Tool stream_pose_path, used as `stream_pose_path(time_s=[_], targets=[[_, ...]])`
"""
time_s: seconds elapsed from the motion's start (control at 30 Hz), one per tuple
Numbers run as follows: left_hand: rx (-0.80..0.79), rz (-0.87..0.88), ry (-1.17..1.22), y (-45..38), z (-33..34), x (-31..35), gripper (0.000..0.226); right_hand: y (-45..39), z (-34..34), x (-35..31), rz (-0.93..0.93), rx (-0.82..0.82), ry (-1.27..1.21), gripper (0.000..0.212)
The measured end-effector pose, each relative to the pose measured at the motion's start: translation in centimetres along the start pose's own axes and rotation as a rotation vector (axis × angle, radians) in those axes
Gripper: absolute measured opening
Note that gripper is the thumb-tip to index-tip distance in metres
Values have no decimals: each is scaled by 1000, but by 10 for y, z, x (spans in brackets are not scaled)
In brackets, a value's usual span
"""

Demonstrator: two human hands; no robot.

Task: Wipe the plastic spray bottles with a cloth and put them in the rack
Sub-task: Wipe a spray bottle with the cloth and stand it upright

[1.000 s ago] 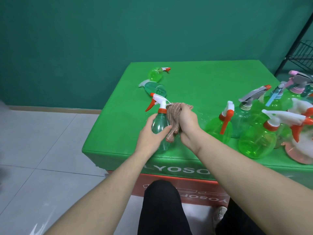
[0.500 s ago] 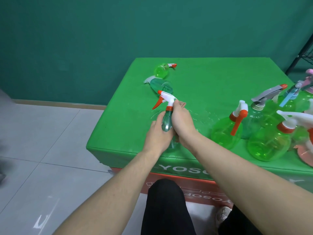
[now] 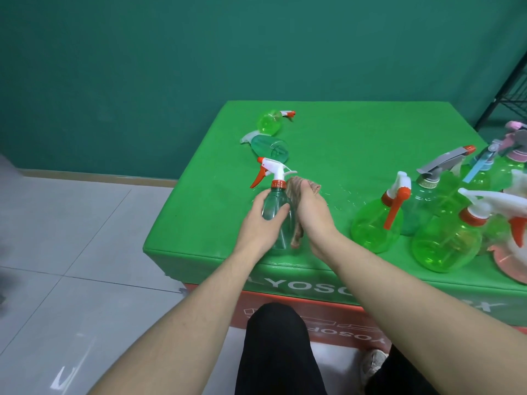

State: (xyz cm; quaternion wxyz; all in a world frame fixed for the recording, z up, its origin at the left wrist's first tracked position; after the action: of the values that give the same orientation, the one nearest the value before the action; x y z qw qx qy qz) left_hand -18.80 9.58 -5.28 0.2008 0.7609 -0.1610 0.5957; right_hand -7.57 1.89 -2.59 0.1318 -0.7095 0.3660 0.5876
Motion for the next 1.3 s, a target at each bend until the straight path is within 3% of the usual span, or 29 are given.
stream_pose_path(time_s=[0.13, 0.27, 0.4, 0.53, 0.67, 0.77, 0.9, 1.1, 1.3], targets=[[-17, -13, -33, -1, 3, 0, 39, -6, 16, -4, 63, -19, -114, 44], [-29, -23, -57, -1, -1, -2, 36, -2, 27, -14, -75, -27, 201, 52], [-52, -43, -10, -4, -2, -6, 40, 6, 27, -22, -277, -83, 330, 48], [-108, -58, 59, -7, 1, -5, 43, 9, 24, -11, -340, -118, 432, 47], [-106, -119, 93, -7, -2, -10, 40, 9, 8, 8, -211, -104, 358, 46], [-59, -175, 144, -10, -9, -13, 33, 2, -5, 22, -58, -43, 218, 58], [-88, -318, 488, -6, -2, -21, 22, -9, -18, 25, 31, 20, 96, 63], [-219, -357, 647, -1, 16, -27, 30, -14, -17, -4, -76, 6, 80, 48], [-265, -355, 682, -6, 23, -38, 58, -12, 2, -25, -255, -37, 220, 38]])
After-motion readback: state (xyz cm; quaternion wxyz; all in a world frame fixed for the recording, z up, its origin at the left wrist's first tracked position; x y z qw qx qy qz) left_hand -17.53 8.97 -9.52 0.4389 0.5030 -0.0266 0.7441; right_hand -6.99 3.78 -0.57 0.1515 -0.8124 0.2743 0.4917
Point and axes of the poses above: each hand's wrist, its own y-axis away from the middle knuckle, its own z-axis out of the palm, x = y × z, the point moved 10 cm from there along -y, towards the middle knuckle, and after that the axes turned 10 degrees about y, right-handed, at the moved point
